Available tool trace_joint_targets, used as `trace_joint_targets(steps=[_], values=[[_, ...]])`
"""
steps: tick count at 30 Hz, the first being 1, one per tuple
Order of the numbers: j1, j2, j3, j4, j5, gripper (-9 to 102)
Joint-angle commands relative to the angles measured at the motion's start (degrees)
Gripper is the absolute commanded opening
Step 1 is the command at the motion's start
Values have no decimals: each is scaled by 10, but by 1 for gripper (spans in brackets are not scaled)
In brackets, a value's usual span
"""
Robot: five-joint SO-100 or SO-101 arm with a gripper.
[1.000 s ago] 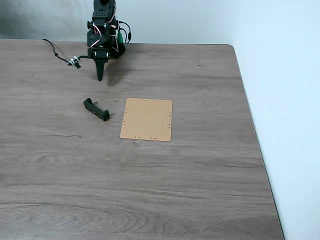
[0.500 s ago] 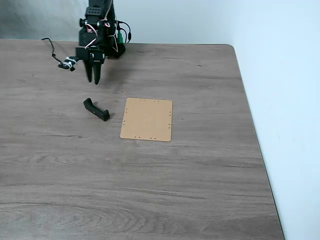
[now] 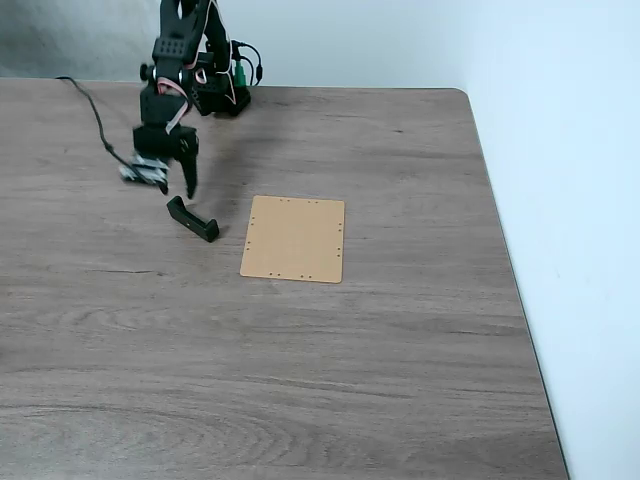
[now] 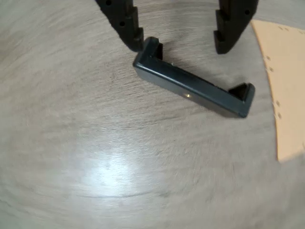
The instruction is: Grasp a black block and then place it on the board.
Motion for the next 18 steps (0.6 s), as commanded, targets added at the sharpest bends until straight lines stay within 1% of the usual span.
trace_joint_targets(steps=[1, 4, 8, 12, 15, 18], values=[[-12, -23, -95, 36, -68, 22], [-25, -58, -134, 50, -112, 23], [-37, -78, -180, 105, -166, 24], [-40, -83, -194, 141, -215, 25], [-40, -88, -196, 155, -250, 25], [-32, -98, -194, 148, -287, 26]])
